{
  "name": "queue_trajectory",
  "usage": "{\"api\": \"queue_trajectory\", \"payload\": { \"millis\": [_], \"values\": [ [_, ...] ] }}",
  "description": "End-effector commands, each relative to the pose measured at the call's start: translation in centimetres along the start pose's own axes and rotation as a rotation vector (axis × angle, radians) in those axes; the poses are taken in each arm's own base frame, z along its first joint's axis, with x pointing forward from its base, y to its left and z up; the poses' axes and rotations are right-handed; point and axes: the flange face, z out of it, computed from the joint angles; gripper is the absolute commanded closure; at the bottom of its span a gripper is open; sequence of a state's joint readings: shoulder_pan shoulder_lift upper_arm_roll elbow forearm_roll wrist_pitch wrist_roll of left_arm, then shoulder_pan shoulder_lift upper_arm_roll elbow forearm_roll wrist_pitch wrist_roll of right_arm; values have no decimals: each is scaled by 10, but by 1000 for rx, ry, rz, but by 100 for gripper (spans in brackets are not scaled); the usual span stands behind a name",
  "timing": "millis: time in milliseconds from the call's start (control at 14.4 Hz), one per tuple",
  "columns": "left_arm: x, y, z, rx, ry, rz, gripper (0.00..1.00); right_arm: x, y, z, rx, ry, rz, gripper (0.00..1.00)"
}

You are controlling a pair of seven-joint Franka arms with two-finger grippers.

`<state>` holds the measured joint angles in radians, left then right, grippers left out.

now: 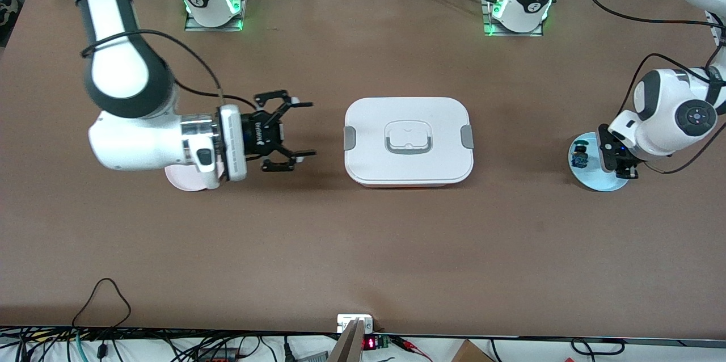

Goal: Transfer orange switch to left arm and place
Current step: 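Carry the switch to the blue plate while the right gripper withdraws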

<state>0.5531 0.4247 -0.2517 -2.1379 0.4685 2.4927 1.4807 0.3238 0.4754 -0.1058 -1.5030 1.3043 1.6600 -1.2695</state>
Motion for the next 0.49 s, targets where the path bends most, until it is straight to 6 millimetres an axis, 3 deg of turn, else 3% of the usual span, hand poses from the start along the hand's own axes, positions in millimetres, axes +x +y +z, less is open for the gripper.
{"api": "queue_trajectory", "payload": {
  "millis": [0, 139, 279, 348, 418],
  "values": [
    [-1, 0, 15, 32, -1, 56, 67, -11, 0, -43, -51, -60, 237, 0],
    [-2, 0, 23, 54, 10, 57, 61, -23, 3, -62, -149, -159, 414, 0],
    [2, 1, 31, 47, 21, 80, 30, -31, 3, -70, -274, -254, 648, 0],
    [1, 1, 28, 51, 18, 112, 0, -33, 3, -72, -339, -284, 767, 0],
    [1, -2, 23, 60, 13, 139, 0, -37, 4, -74, -400, -316, 848, 0]
  ]
}}
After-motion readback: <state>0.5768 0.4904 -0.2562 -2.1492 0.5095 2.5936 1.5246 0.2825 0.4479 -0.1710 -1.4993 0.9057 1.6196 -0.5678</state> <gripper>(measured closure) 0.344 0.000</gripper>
